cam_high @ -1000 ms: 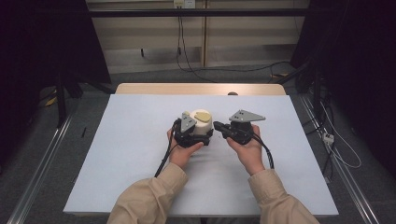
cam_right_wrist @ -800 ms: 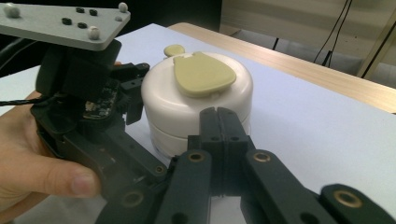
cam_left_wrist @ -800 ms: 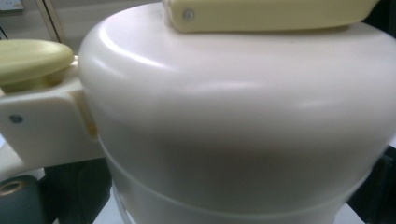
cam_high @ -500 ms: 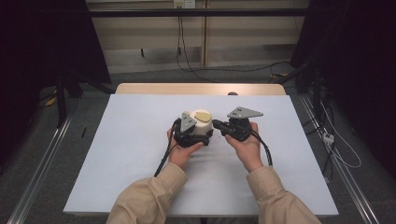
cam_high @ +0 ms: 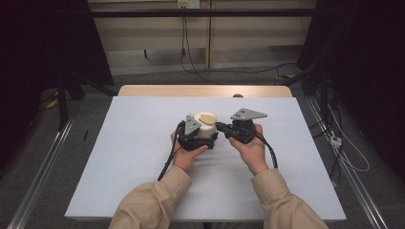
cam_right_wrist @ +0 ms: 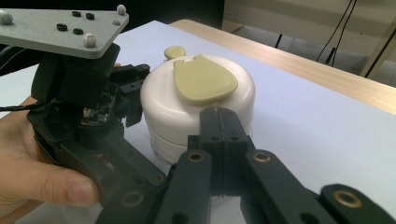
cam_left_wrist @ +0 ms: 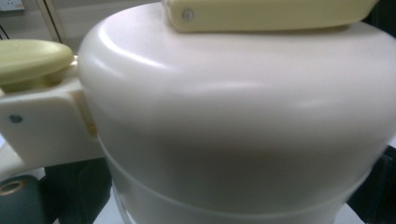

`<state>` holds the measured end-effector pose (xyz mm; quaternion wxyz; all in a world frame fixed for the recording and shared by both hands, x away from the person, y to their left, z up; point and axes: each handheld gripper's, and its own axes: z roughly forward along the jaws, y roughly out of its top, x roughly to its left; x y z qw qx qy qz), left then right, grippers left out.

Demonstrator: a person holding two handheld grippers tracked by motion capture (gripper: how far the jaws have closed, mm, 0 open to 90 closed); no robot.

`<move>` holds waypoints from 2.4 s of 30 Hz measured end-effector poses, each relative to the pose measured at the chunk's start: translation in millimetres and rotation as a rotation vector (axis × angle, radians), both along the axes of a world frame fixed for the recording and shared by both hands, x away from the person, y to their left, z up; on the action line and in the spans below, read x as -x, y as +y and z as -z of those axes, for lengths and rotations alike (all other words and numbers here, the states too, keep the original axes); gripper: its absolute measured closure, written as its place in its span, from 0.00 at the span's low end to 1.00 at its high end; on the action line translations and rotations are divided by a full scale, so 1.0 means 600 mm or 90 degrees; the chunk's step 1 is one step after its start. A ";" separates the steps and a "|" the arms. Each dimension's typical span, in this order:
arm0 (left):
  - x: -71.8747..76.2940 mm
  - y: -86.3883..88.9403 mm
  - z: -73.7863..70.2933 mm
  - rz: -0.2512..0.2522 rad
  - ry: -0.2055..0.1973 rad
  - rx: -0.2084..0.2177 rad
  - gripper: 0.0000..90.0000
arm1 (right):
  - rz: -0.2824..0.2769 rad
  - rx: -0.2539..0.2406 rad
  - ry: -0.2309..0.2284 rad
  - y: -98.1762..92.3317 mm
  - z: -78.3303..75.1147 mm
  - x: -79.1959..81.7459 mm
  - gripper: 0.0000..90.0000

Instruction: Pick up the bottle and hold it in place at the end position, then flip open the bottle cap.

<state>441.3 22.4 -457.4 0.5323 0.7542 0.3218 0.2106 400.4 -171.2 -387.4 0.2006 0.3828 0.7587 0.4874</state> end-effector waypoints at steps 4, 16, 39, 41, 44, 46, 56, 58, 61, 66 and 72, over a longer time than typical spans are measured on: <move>0.000 0.000 0.000 -0.001 0.000 -0.001 0.05 | -0.005 0.002 0.000 0.003 -0.002 0.000 1.00; 0.000 0.000 0.000 -0.001 0.001 -0.001 0.06 | -0.009 0.007 0.003 0.004 -0.004 -0.002 1.00; 0.001 -0.001 0.000 -0.003 0.002 -0.001 0.06 | -0.012 0.012 0.002 0.008 -0.008 -0.006 1.00; 0.000 -0.001 0.000 -0.002 0.001 -0.001 0.06 | -0.012 0.002 -0.001 0.007 -0.010 -0.006 1.00; 0.000 0.000 0.000 -0.001 0.001 -0.001 0.06 | -0.010 0.003 -0.003 0.009 -0.014 -0.007 1.00; 0.000 0.000 0.000 -0.001 0.001 -0.001 0.06 | -0.010 0.005 -0.006 0.011 -0.016 -0.008 1.00; 0.000 0.000 0.000 -0.002 0.001 -0.001 0.06 | -0.010 0.005 -0.006 0.012 -0.017 -0.009 1.00; 0.000 0.000 -0.001 -0.002 0.002 -0.001 0.06 | -0.011 0.006 -0.009 0.012 -0.018 -0.010 1.00; 0.000 0.000 0.000 -0.002 0.002 -0.001 0.06 | -0.012 0.006 -0.005 0.012 -0.018 -0.010 1.00; 0.000 0.000 0.000 -0.002 0.002 0.001 0.06 | -0.011 -0.005 -0.004 0.011 -0.018 -0.010 1.00; 0.000 0.000 0.000 -0.004 0.003 0.003 0.05 | -0.008 0.002 -0.005 0.013 -0.020 -0.011 1.00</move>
